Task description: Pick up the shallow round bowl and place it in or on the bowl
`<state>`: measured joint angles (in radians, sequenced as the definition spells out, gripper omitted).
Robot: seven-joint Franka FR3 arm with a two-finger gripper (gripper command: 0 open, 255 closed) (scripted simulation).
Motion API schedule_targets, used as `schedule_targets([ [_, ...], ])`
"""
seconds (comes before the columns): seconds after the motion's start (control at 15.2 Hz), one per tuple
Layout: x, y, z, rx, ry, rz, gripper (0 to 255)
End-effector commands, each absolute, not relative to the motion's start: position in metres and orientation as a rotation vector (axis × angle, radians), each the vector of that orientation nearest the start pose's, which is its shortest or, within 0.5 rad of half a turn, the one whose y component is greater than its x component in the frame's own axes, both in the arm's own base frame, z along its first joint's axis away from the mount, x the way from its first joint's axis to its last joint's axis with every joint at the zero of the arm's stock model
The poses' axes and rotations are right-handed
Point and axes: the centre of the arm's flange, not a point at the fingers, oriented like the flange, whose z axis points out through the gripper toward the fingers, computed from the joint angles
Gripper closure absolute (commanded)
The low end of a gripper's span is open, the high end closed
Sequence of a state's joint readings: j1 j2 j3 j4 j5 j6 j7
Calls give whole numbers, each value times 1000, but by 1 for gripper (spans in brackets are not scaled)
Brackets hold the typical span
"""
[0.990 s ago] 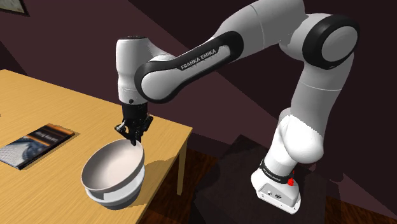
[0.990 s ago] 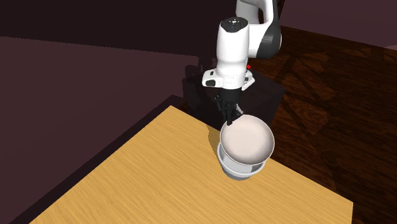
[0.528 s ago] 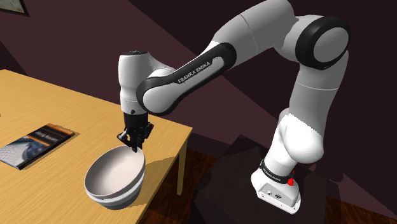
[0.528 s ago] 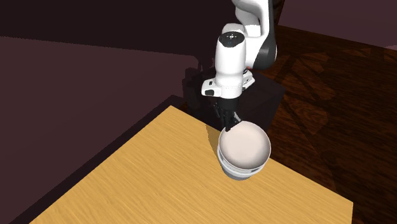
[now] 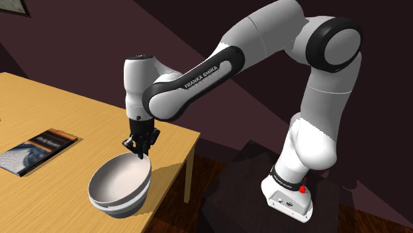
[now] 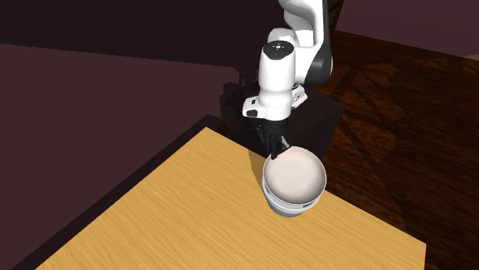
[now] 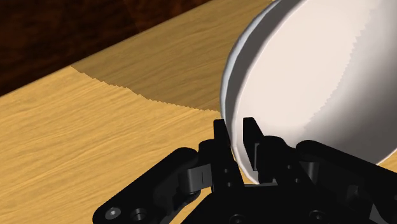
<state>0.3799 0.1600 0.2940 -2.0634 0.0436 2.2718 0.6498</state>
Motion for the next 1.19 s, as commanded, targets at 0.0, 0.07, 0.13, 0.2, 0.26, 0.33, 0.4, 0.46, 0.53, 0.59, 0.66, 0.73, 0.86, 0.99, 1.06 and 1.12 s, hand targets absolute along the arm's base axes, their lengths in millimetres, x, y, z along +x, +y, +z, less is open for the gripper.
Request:
schedule_targets([
  [0.0, 453, 363, 366, -3041, 5, 7, 0],
  [0.07, 452, 364, 365, -3041, 5, 7, 0],
  [0.13, 453, 364, 365, -3041, 5, 7, 0],
  [0.2, 453, 364, 365, -3041, 5, 7, 0],
  [0.26, 453, 364, 365, -3041, 5, 7, 0],
  [0.33, 453, 363, 367, -3041, 5, 7, 0],
  [0.4, 453, 362, 380, -3041, 5, 7, 0],
  [0.46, 453, 360, 393, -3041, 5, 7, 0],
  [0.53, 453, 359, 406, -3041, 5, 7, 0],
  [0.59, 453, 358, 416, -3041, 5, 7, 0],
  [0.66, 453, 358, 416, -3041, 5, 7, 0],
  [0.73, 453, 358, 416, -3041, 5, 7, 0],
  [0.86, 453, 358, 416, -3041, 5, 7, 0],
  [0.99, 453, 358, 416, -3041, 5, 7, 0],
  [1.06, 453, 358, 416, -3041, 5, 7, 0],
  [1.12, 453, 358, 416, -3041, 5, 7, 0],
])
